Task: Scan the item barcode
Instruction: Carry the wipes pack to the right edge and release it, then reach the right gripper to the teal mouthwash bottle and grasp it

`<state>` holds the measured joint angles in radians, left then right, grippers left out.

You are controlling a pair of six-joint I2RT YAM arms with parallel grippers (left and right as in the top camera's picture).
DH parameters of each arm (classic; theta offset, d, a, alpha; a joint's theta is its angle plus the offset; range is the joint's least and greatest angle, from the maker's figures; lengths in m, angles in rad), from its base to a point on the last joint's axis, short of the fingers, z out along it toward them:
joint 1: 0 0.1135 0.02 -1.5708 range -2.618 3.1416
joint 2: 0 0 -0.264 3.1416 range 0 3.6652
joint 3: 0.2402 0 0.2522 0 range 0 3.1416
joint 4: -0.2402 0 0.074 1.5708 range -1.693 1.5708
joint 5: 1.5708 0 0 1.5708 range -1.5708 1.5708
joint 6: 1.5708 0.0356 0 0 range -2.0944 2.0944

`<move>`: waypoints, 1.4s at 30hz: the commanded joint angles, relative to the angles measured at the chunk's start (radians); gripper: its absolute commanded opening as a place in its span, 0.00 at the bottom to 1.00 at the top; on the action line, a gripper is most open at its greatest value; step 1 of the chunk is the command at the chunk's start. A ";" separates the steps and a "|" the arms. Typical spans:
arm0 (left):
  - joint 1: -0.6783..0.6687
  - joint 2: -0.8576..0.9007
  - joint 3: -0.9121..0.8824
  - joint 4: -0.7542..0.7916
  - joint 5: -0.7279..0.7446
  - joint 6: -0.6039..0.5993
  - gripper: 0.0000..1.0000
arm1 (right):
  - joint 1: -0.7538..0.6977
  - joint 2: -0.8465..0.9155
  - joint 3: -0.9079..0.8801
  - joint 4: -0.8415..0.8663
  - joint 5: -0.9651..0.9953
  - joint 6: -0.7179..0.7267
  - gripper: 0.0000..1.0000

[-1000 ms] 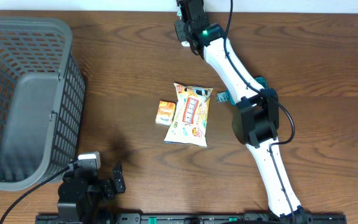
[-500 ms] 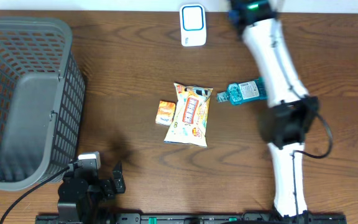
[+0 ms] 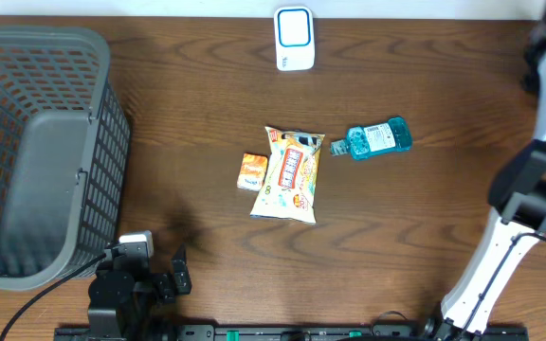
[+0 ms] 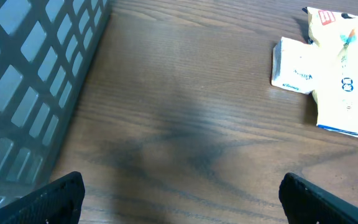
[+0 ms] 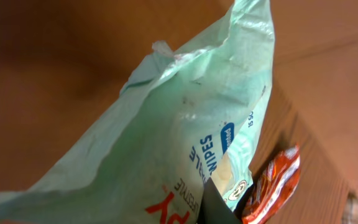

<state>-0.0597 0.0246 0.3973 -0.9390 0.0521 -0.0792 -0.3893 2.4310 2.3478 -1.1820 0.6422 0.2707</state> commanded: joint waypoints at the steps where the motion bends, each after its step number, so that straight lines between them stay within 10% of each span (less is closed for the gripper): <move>1: 0.004 -0.001 -0.004 -0.003 -0.008 -0.009 1.00 | -0.078 -0.007 -0.111 0.030 -0.090 0.026 0.01; 8: 0.004 -0.001 -0.004 -0.003 -0.008 -0.008 1.00 | -0.213 -0.013 -0.192 0.023 -0.140 0.040 0.01; 15: 0.004 -0.001 -0.004 -0.003 -0.008 -0.009 1.00 | -0.240 -0.185 -0.164 0.003 -0.480 0.048 0.97; 25: 0.004 -0.001 -0.004 -0.003 -0.008 -0.008 1.00 | 0.016 -0.484 -0.164 -0.142 -0.682 0.321 0.99; 37: 0.004 -0.001 -0.004 -0.003 -0.008 -0.009 1.00 | 0.439 -0.429 -0.298 -0.249 -0.776 1.027 0.99; 42: 0.004 -0.001 -0.004 -0.003 -0.008 -0.008 1.00 | 0.562 -0.366 -0.404 -0.098 -0.753 1.094 0.99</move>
<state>-0.0597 0.0246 0.3973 -0.9390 0.0521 -0.0792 0.1215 2.0251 1.9934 -1.3281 -0.1234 1.2346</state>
